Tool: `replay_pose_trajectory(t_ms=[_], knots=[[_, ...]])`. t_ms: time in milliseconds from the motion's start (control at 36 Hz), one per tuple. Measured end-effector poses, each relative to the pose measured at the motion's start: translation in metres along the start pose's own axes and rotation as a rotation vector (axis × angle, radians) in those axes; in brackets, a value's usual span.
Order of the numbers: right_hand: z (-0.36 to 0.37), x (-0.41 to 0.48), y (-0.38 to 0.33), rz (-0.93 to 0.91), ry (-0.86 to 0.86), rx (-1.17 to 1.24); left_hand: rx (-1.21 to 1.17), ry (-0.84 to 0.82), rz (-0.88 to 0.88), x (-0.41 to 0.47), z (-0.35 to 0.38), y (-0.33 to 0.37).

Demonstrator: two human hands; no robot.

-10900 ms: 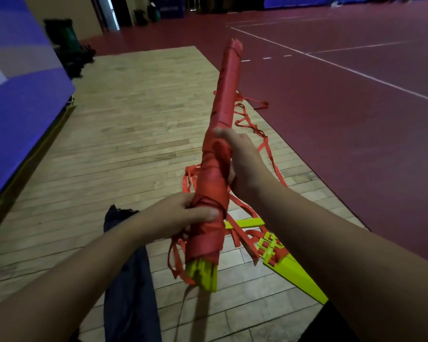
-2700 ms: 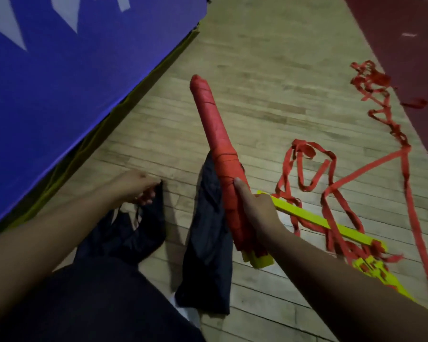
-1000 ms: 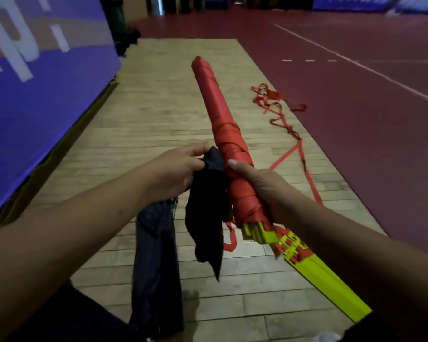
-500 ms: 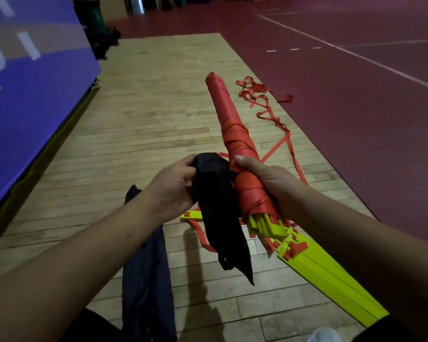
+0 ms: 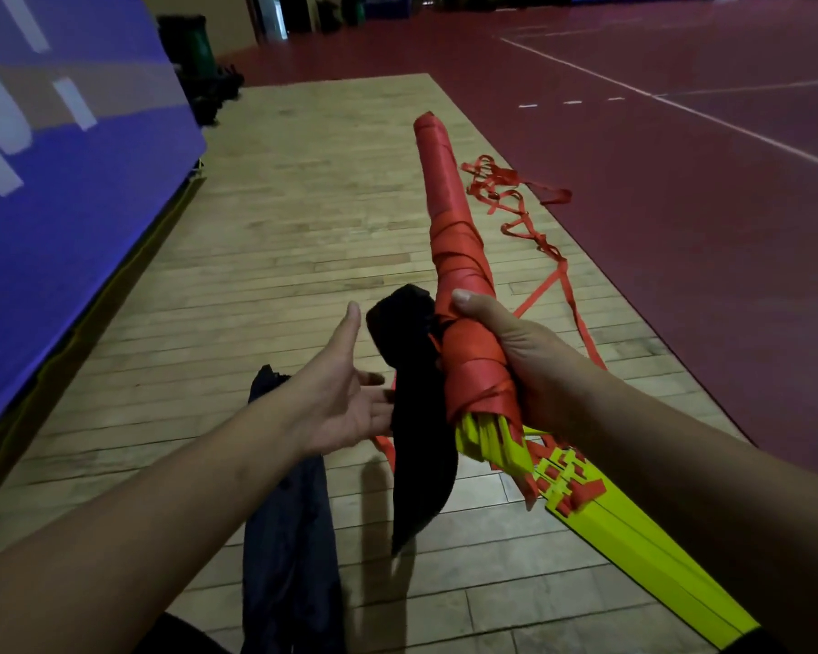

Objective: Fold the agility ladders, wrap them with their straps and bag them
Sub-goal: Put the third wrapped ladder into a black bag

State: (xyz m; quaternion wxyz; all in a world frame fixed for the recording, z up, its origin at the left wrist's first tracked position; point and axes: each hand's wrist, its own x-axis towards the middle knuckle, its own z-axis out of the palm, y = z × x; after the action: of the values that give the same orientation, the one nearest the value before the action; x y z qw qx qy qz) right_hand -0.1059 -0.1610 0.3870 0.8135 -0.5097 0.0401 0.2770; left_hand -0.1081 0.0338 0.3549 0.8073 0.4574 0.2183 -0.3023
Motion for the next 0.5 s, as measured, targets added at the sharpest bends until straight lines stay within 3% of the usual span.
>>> replay_pose_trajectory(t_ms=[56, 194, 306, 417, 500], knots=[[0.003, -0.002, 0.003, 0.018, -0.041, -0.015, -0.067, -0.003, -0.017, 0.0, 0.001, -0.001], [0.008, -0.009, 0.007, 0.056, -0.078, -0.126, -0.006, 0.087, 0.173, 0.002, 0.009, 0.008], [0.009, -0.013, 0.004, 0.005, -0.013, -0.289, 0.004, 0.097, 0.323, 0.002, -0.003, 0.017], [0.006, -0.015, -0.002, -0.052, 0.085, -0.38, 0.395, 0.321, 0.666, -0.002, -0.016, 0.022], [0.007, -0.015, -0.003, -0.066, 0.115, -0.356, 0.645, 0.302, 0.789, -0.007, -0.013, 0.017]])
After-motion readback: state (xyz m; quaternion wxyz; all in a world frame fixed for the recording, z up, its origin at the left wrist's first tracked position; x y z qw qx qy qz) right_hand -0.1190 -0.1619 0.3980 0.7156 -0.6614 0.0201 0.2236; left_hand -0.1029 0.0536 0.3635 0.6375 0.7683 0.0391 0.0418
